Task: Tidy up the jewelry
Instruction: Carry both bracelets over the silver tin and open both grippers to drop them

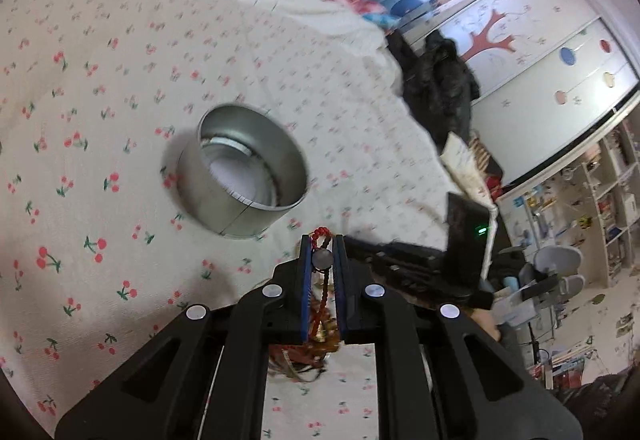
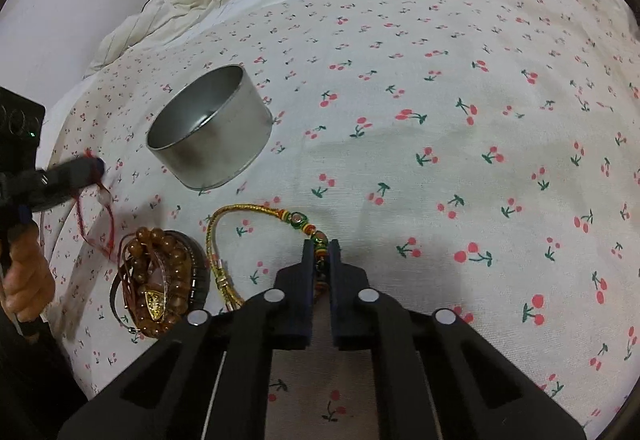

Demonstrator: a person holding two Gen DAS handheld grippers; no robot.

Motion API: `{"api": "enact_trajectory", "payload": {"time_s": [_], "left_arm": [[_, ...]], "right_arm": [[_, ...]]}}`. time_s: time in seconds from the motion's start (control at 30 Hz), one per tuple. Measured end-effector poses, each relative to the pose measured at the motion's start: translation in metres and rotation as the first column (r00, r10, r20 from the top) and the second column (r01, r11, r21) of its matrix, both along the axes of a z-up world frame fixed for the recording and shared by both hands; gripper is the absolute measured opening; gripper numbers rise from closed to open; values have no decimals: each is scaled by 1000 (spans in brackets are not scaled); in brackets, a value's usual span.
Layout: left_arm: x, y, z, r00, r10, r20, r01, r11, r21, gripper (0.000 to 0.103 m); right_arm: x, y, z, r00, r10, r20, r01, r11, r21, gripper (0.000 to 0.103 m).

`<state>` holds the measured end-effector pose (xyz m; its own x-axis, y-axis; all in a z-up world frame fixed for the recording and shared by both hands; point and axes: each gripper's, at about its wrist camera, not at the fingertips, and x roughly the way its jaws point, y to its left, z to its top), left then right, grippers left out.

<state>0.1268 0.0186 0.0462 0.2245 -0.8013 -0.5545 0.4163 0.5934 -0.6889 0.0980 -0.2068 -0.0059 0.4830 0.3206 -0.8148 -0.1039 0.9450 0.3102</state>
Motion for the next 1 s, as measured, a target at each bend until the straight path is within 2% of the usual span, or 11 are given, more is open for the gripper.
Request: {"api": "enact_trajectory", "payload": {"time_s": [0.07, 0.2, 0.33, 0.53, 0.7, 0.8, 0.87, 0.93, 0.97, 1.0], "left_arm": [[-2, 5, 8, 1000, -1, 21, 2, 1000, -27, 9], [-3, 14, 22, 998, 17, 54, -15, 999, -35, 9], [-3, 15, 32, 997, 23, 75, -20, 999, -38, 9], [7, 13, 51, 992, 56, 113, -53, 998, -25, 9], [34, -4, 65, 984, 93, 149, -94, 996, 3, 9], [55, -23, 55, 985, 106, 133, -111, 993, 28, 9], [66, -33, 43, 985, 121, 121, -129, 990, 64, 9], [74, -42, 27, 984, 136, 119, -151, 979, 136, 9], [77, -47, 21, 981, 147, 129, -170, 966, 194, 9], [80, -53, 12, 977, 154, 149, -191, 941, 280, 9]], "right_arm": [[-1, -1, 3, 1000, -6, 10, 6, 1000, 13, 7], [-4, -5, 13, 999, -16, 49, 14, 999, 42, 6], [-9, -5, 32, 992, -16, 122, 7, 997, 73, 6], [-17, -12, 59, 966, -52, 254, 16, 989, 144, 7], [-19, -21, 62, 960, -84, 269, 38, 984, 174, 7], [-20, -23, 63, 957, -91, 277, 41, 983, 181, 7], [-21, -25, 66, 952, -98, 290, 45, 982, 186, 7], [-23, -25, 67, 949, -103, 297, 46, 980, 192, 7], [-24, -25, 68, 948, -106, 301, 49, 980, 193, 7], [-24, -26, 69, 947, -107, 303, 49, 980, 193, 7]]}}
